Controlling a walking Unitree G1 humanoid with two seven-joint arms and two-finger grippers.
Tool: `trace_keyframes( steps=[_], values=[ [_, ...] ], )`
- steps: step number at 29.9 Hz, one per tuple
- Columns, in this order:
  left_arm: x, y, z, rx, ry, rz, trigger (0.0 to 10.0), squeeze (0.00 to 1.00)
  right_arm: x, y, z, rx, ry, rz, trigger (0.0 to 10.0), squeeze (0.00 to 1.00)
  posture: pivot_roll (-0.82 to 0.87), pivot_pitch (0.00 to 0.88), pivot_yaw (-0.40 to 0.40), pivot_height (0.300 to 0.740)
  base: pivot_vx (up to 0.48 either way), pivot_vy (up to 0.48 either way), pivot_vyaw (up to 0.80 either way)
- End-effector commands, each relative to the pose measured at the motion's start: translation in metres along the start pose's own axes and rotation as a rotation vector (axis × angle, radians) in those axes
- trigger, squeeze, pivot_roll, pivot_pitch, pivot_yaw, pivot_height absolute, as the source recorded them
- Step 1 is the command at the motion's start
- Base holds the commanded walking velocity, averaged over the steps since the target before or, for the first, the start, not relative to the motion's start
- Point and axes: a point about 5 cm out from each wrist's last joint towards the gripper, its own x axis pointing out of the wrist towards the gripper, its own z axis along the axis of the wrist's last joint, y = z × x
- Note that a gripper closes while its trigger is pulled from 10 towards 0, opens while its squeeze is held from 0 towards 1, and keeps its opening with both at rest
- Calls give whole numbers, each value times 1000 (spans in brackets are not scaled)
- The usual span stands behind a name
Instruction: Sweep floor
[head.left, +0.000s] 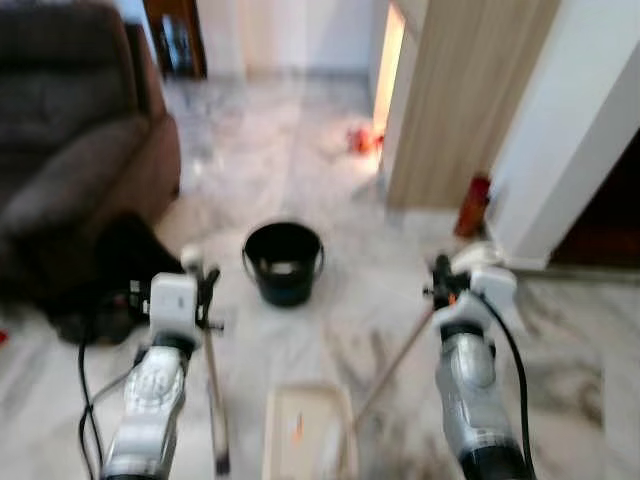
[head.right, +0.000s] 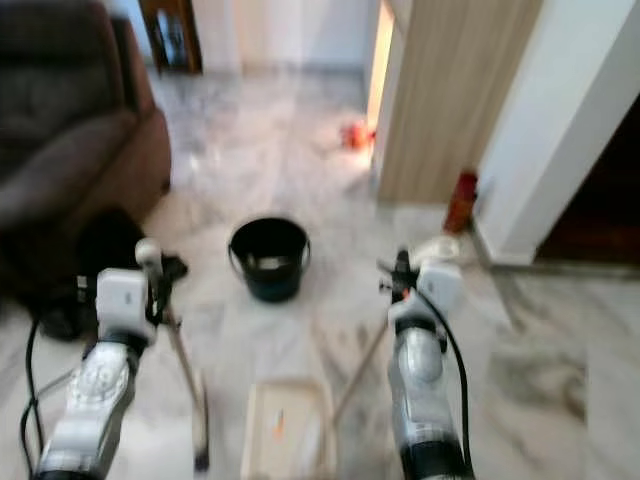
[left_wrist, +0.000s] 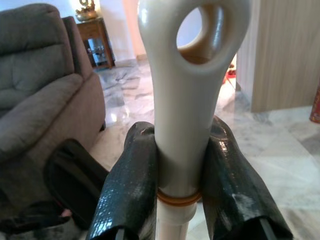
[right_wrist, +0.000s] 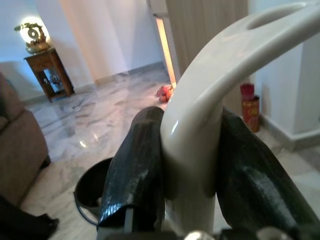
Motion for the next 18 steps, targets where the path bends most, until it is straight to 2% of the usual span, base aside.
trace_keyframes(
  steps=[1,18],
  values=[
    [4,6,11,3,-50,17,10000,0,5,5,10,22,-43,6,10000,0,127,9,28,740,0,304,0],
    [5,6,7,14,-16,6,10000,0,6,6,9,25,-33,15,10000,0,131,19,29,740,0,17,0]
  ],
)
